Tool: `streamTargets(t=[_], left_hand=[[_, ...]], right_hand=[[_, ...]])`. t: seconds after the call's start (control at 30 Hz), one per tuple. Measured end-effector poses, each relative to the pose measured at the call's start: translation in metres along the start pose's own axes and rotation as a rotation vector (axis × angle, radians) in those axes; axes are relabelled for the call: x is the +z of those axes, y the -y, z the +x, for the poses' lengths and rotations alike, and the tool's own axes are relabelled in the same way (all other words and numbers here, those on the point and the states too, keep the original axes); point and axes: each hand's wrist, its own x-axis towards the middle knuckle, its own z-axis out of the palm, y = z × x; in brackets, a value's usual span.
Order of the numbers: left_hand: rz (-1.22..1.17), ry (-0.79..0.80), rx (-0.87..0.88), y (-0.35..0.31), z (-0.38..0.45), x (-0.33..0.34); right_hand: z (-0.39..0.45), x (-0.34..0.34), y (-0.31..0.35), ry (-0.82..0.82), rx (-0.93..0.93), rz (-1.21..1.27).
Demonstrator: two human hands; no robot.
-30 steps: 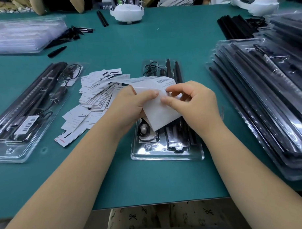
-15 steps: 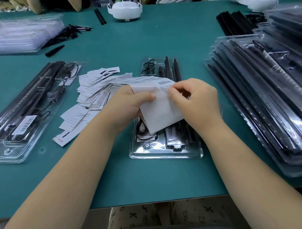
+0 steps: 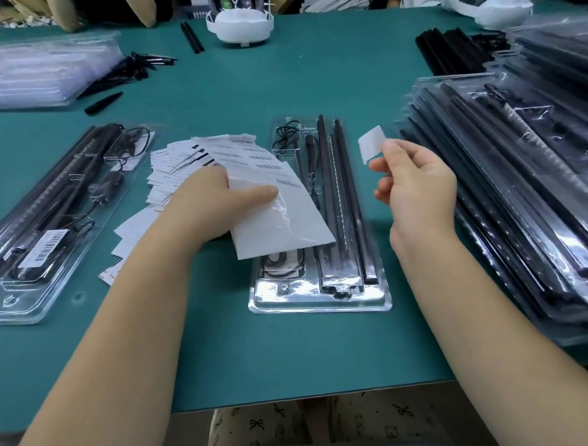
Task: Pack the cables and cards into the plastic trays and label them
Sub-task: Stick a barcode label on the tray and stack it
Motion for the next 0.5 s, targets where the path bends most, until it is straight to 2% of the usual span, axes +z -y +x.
streamTargets(t=[0.1, 0.23, 0.3, 0.37, 0.5], left_hand=[[-0.049, -0.027, 0.027, -0.005, -0.004, -0.001], [-0.064, -0.206, 0.174, -0.008, -0.006, -0.005], [-0.060, -0.282, 0.191, -0.008, -0.005, -0.011], [-0.018, -0.339, 0.145, -0.002, -0.002, -0.021], [0.157, -0.273, -0.048, 0.019, 0.010, -0.041]], right_hand=[[0.000, 0.001, 0.000, 0.036, -0.002, -0.013], [-0.001, 0.000, -0.002, 0.060, 0.006, -0.013], [0.000, 0.000, -0.003, 0.068, -0.004, -0.041], [0.000, 0.000, -0.004, 0.075, -0.009, -0.072], [0.000, 0.001, -0.006, 0.100, -0.010, -0.156]])
